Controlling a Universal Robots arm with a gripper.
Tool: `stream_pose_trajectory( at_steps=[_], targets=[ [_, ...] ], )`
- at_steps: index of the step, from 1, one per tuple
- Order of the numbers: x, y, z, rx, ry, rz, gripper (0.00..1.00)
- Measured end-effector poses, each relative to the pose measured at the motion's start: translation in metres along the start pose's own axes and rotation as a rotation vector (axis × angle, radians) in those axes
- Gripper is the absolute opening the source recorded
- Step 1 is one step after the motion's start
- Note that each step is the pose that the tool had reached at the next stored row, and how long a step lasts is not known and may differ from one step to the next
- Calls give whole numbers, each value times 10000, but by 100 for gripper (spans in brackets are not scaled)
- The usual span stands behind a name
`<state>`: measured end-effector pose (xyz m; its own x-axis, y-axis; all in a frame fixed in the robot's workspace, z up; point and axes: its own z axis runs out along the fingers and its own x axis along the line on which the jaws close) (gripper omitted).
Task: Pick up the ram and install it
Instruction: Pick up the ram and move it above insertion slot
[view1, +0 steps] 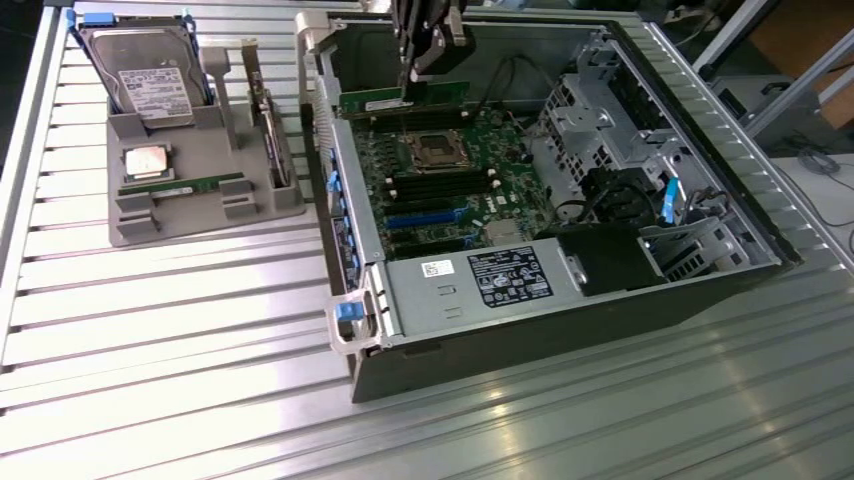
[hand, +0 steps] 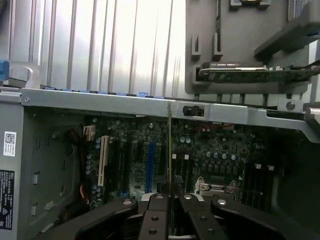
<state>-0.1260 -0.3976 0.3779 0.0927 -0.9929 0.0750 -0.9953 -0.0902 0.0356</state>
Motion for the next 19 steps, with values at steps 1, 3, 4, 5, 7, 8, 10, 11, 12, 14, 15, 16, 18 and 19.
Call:
stream_pose_trajectory(
  at_steps=[1, 3, 4, 5, 7, 8, 10, 11, 12, 14, 15, 16, 18, 19],
  targets=[
    [2, -24, 0, 0, 6, 1, 13],
    [9, -95, -2, -2, 28, 2, 13],
    [14, -148, -3, -2, 42, 1, 13],
    [19, -204, -5, -4, 59, 3, 13],
    [28, -300, -8, -7, 82, 2, 13],
    [33, -360, -10, -8, 97, 4, 13],
    [40, -431, -12, -10, 114, 4, 13],
    [42, -455, -12, -11, 120, 5, 13],
    [46, -499, -13, -12, 131, 4, 13],
    [54, -581, -16, -13, 151, 5, 13],
    [59, -633, -17, -14, 165, 6, 13],
    [63, -679, -18, -15, 177, 5, 13],
    [68, -730, -20, -17, 190, 6, 13],
    [73, -784, -21, -18, 204, 6, 13]
  ],
)
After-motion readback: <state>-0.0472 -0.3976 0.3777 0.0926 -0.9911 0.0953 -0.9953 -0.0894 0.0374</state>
